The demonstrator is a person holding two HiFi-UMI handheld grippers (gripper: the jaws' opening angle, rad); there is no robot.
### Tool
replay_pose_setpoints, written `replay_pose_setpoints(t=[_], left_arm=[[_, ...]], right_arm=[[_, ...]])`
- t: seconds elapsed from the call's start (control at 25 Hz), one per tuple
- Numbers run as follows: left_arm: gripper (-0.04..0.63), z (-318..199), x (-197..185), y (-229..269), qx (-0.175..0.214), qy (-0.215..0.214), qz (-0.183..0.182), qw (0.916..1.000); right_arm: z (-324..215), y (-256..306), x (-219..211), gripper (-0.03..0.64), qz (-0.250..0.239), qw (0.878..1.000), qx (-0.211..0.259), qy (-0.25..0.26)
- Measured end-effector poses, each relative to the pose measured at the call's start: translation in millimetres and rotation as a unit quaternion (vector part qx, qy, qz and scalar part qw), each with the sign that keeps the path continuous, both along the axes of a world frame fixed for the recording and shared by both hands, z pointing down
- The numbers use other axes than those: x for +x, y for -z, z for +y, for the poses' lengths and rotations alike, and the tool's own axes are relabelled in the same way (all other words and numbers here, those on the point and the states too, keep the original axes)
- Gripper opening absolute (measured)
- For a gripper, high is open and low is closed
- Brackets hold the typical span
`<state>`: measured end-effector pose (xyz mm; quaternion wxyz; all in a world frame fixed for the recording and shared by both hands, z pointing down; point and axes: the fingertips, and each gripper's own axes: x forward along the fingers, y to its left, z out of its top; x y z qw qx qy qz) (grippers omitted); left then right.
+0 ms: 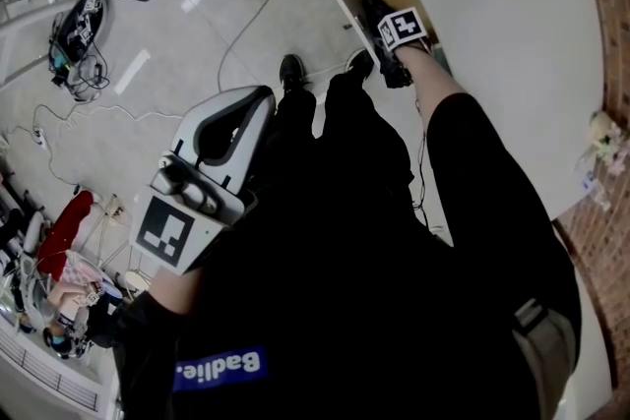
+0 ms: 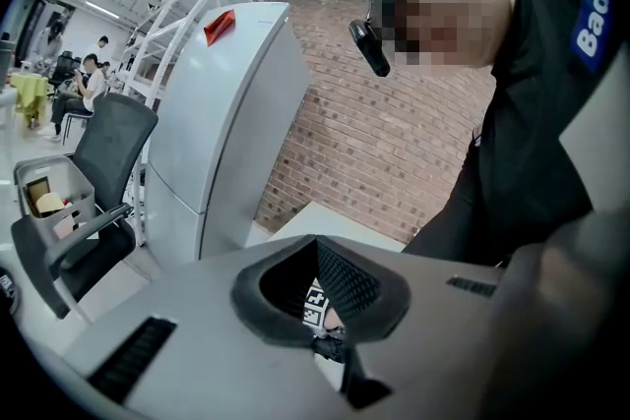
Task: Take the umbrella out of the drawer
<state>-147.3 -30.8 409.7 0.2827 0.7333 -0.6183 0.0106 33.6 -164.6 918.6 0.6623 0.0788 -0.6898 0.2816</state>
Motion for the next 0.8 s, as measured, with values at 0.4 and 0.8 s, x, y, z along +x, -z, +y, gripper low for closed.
replay_pose_setpoints(t=[0.4, 0.8], left_arm=[[0.001, 7, 0, 14, 0.022, -0.001, 0.009, 0.9997], [0.0, 24, -7, 33, 0.049, 0.005, 0.017, 0.9986]], right_arm=[[0, 26, 1, 0.233, -0.001, 0.999, 0.048, 0.025], [-1, 85, -10, 0.23, -0.04, 0.995, 0.094, 0.012]])
